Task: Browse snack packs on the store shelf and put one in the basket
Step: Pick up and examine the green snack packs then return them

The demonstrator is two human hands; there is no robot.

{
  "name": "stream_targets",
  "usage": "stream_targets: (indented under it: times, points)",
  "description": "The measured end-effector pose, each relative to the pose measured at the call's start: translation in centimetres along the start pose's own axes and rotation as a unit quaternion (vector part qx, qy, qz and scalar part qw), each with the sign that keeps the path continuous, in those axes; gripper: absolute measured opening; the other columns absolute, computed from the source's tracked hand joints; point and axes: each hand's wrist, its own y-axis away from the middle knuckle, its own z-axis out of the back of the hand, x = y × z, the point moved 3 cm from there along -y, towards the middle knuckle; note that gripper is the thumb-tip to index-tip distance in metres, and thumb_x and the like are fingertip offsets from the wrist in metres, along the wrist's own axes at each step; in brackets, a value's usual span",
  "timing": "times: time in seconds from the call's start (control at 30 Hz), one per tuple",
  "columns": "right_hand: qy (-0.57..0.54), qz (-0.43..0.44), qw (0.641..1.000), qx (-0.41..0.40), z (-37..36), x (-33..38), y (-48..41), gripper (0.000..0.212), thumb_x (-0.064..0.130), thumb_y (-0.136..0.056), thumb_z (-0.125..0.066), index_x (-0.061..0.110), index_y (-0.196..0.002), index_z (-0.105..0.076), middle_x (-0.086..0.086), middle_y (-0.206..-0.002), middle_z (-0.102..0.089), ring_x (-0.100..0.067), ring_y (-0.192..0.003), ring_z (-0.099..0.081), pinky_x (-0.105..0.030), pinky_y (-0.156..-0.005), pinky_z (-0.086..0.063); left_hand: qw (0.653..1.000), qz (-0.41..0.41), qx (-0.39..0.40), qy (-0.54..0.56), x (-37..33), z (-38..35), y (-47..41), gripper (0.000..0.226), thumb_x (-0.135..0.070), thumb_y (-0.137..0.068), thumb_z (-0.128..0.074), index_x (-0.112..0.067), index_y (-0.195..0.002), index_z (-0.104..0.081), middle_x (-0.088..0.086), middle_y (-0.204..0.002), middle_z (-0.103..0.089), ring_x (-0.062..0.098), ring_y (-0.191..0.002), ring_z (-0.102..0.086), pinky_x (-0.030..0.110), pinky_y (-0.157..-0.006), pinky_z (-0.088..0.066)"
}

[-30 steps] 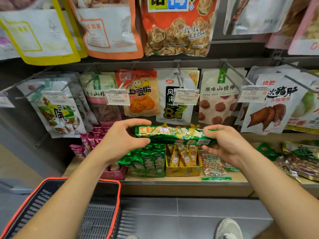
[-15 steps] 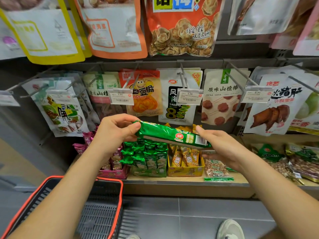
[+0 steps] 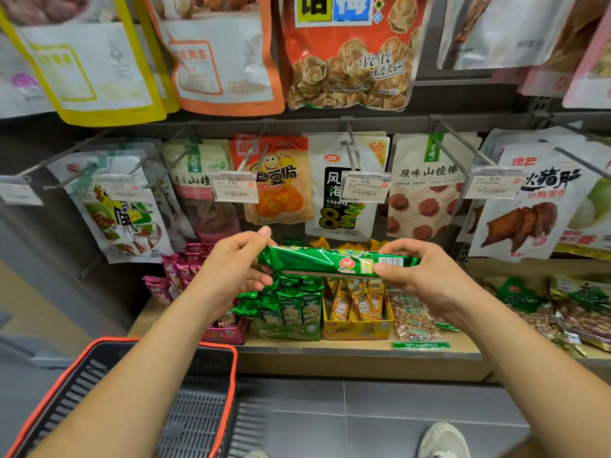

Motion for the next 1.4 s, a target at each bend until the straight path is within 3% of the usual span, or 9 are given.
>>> stream_targets:
  times: [0.1,0.23,0.4,0.6,0.77,0.9,1.03,1.23,1.4]
  points:
    - [0.009,0.035,0.999,-0.018,0.2,0.3,-0.1,0.04,-0.009,-0.069,-0.079,0.026,-0.085,-0.069,-0.014,-0.109,-0.065,-0.028,-0.089,-0.069,-0.036,-0.072,-0.059,0.996,0.044,0.024,0.072,0.3,-0.3,0.1,0.008,-0.021,-0.084,-0.071,-0.018,-0.09,-0.075,0.01,-0.102,-0.069,0.029,-0.067,-0.072,0.021,-0.052,-0.055]
    - [-0.043,-0.017,0.999,0.016,-0.1,-0.2,-0.2,0.04,0.01,-0.08,-0.076,0.026,-0.114,-0.063,-0.009,-0.117,-0.06,-0.025,-0.094,-0.071,-0.039,-0.081,-0.06,0.998,0.025,0.003,0.058,0.7,0.2,-0.3,0.032,0.006,-0.08,-0.07,-0.013,-0.105,-0.07,0.016,-0.1,-0.068,0.028,-0.082,-0.073,0.025,-0.063,-0.058]
    - [0.032,-0.062,0.995,0.072,-0.8,-0.5,0.2,0.023,0.016,-0.086,-0.071,0.027,-0.107,-0.068,-0.01,-0.107,-0.068,-0.02,-0.08,-0.072,-0.028,-0.06,-0.058,0.994,-0.043,-0.06,-0.086,0.7,1.4,-1.0,0.027,-0.003,-0.07,-0.081,-0.028,-0.08,-0.079,0.001,-0.07,-0.059,0.017,-0.068,-0.057,0.028,-0.065,-0.052]
    - [0.015,-0.041,0.998,0.046,-0.2,-0.1,-0.1,0.028,0.011,-0.081,-0.075,0.028,-0.103,-0.076,-0.006,-0.11,-0.07,-0.021,-0.091,-0.071,-0.033,-0.072,-0.06,0.985,-0.087,-0.032,-0.142,0.1,2.2,-0.8,0.022,-0.016,-0.058,-0.088,-0.029,-0.073,-0.077,-0.01,-0.055,-0.059,0.003,-0.053,-0.053,0.02,-0.054,-0.043]
    - [0.049,-0.002,0.998,0.032,-0.6,0.1,-0.3,0.03,0.011,-0.081,-0.076,0.036,-0.098,-0.075,-0.003,-0.107,-0.073,-0.019,-0.09,-0.073,-0.042,-0.082,-0.06,0.884,-0.199,-0.08,-0.417,0.4,0.9,-0.5,0.025,-0.022,-0.066,-0.088,-0.03,-0.062,-0.064,-0.013,-0.063,-0.06,0.007,-0.061,-0.054,0.025,-0.059,-0.039]
    - [0.061,0.023,0.998,0.025,-0.6,0.7,-0.4,0.029,0.014,-0.081,-0.075,0.038,-0.096,-0.076,0.0,-0.107,-0.073,-0.017,-0.091,-0.072,-0.04,-0.081,-0.06,0.843,-0.264,-0.075,-0.462,0.2,0.5,-0.4,0.011,-0.022,-0.072,-0.084,-0.016,-0.078,-0.076,-0.006,-0.085,-0.07,0.016,-0.082,-0.064,0.033,-0.078,-0.051]
    - [0.051,0.026,0.998,0.025,-0.8,1.1,-0.4,0.029,0.009,-0.081,-0.075,0.033,-0.098,-0.076,-0.002,-0.101,-0.074,-0.014,-0.084,-0.073,-0.03,-0.073,-0.061,0.808,-0.271,-0.073,-0.518,0.2,0.1,-0.5,0.015,-0.028,-0.077,-0.079,-0.019,-0.072,-0.068,-0.005,-0.075,-0.063,0.018,-0.074,-0.058,0.034,-0.068,-0.046]
    - [0.009,0.008,1.0,0.022,-0.9,1.8,-0.5,0.023,0.005,-0.078,-0.078,0.024,-0.09,-0.077,-0.009,-0.094,-0.075,-0.017,-0.079,-0.074,-0.027,-0.065,-0.06,0.883,-0.174,-0.037,-0.434,1.2,1.4,-1.1,0.023,-0.027,-0.087,-0.07,-0.026,-0.071,-0.054,-0.006,-0.057,-0.058,0.003,-0.051,-0.05,0.02,-0.049,-0.036]
    - [-0.094,-0.021,0.995,-0.006,-1.0,2.2,-0.5,0.019,0.023,-0.071,-0.081,0.013,-0.084,-0.072,-0.015,-0.085,-0.074,-0.025,-0.067,-0.073,-0.022,-0.048,-0.054,0.943,-0.091,-0.047,-0.316,1.6,2.8,-1.6,0.019,-0.014,-0.084,-0.073,-0.018,-0.071,-0.061,0.002,-0.065,-0.069,0.011,-0.058,-0.065,0.03,-0.062,-0.05]
